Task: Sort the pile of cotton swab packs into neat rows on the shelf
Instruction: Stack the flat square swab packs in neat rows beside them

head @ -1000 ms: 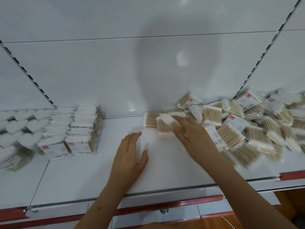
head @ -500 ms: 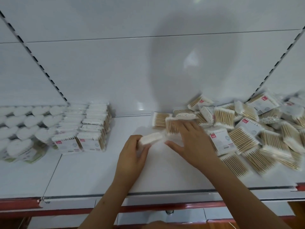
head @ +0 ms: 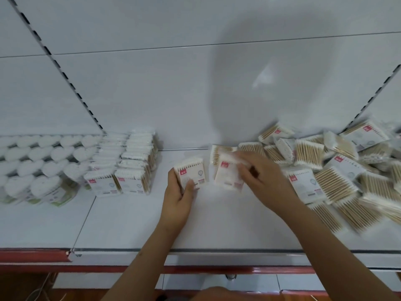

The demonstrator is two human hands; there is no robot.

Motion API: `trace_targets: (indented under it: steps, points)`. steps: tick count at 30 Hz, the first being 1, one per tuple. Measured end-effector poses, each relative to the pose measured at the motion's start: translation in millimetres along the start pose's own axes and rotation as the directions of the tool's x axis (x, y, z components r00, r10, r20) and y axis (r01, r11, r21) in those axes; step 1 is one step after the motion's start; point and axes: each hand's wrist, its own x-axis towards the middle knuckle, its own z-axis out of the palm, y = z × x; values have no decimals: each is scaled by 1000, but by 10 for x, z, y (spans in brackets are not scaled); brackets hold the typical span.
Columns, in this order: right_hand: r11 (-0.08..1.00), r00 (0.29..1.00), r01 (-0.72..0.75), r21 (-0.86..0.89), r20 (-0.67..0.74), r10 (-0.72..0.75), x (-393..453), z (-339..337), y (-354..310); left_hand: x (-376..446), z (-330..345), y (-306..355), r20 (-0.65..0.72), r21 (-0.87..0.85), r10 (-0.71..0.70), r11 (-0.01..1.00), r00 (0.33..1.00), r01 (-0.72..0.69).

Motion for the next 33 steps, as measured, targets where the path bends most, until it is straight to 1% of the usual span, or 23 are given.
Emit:
trace_targets:
  steps: [1, 2, 3, 4, 7, 9, 10, 12, 14, 16, 18, 20, 21, 22, 24, 26, 27, 28, 31, 33]
  points:
    - [999, 996, 46, 14, 76, -47, 28, 44, -24, -6, 1, 16, 10, -25, 0, 1000, 1000, 0]
    - [998, 989, 58, 28, 133, -62, 49, 106, -46, -18, 5, 46, 24, -72, -9, 997, 1000, 10]
    - [998, 986, 38, 46, 159, -45, 68, 177, -75, -32, 5, 73, 43, -105, -11, 994, 999, 15]
    - [998, 988, 9, 63, 154, -19, 81, 251, -106, -42, 3, 102, 67, -118, -6, 993, 998, 14]
    - [986, 998, -45, 163, 55, 36, 112, 427, -130, -58, -9, 141, 125, -55, 9, 999, 992, -2]
    - [973, 997, -70, 218, 23, 67, 113, 486, -134, -50, -16, 122, 119, -40, -3, 999, 993, 8]
    - [961, 995, -102, 255, 40, 95, 113, 502, -119, -47, -18, 114, 113, -43, -3, 999, 994, 7]
    - [939, 975, -188, 287, 166, 145, 109, 529, -90, -47, -27, 98, 124, -51, 19, 999, 992, -12]
    - [951, 939, -202, 233, 323, 120, 107, 564, -76, -57, -41, 108, 147, -68, 43, 997, 988, -34]
    - [946, 915, -208, 249, 391, 98, 97, 614, -80, -66, -48, 123, 169, -91, 59, 995, 984, -44]
    - [912, 922, -265, 314, 358, 144, 109, 628, -107, -59, -58, 143, 182, -75, 59, 996, 981, -46]
    - [899, 939, -283, 333, 287, 190, 161, 605, -122, -27, -113, 133, 233, -8, 53, 999, 971, -53]
    - [903, 947, -287, 320, 234, 219, 204, 593, -114, -16, -168, 112, 254, 86, 62, 993, 965, -86]
    - [903, 953, -292, 315, 173, 248, 259, 577, -103, -14, -236, 74, 260, 221, 82, 965, 962, -142]
    - [902, 958, -287, 323, 66, 281, 405, 570, -103, -40, -368, -28, 264, 472, 166, 837, 950, -278]
    - [910, 957, -283, 305, 25, 289, 586, 635, -135, -73, -422, -158, 346, 582, 257, 696, 902, -421]
    - [912, 957, -285, 296, 37, 287, 675, 700, -166, -84, -418, -205, 385, 606, 278, 643, 880, -468]
    - [914, 959, -282, 293, 58, 278, 761, 780, -210, -78, -410, -236, 400, 617, 286, 618, 870, -487]
    - [945, 971, -236, 229, 101, 218, 998, 1082, -253, -28, -412, -236, 382, 597, 301, 641, 874, -482]
    - [974, 975, -193, 115, 130, 178, 1102, 1265, -240, -21, -430, -224, 372, 588, 302, 654, 877, -475]
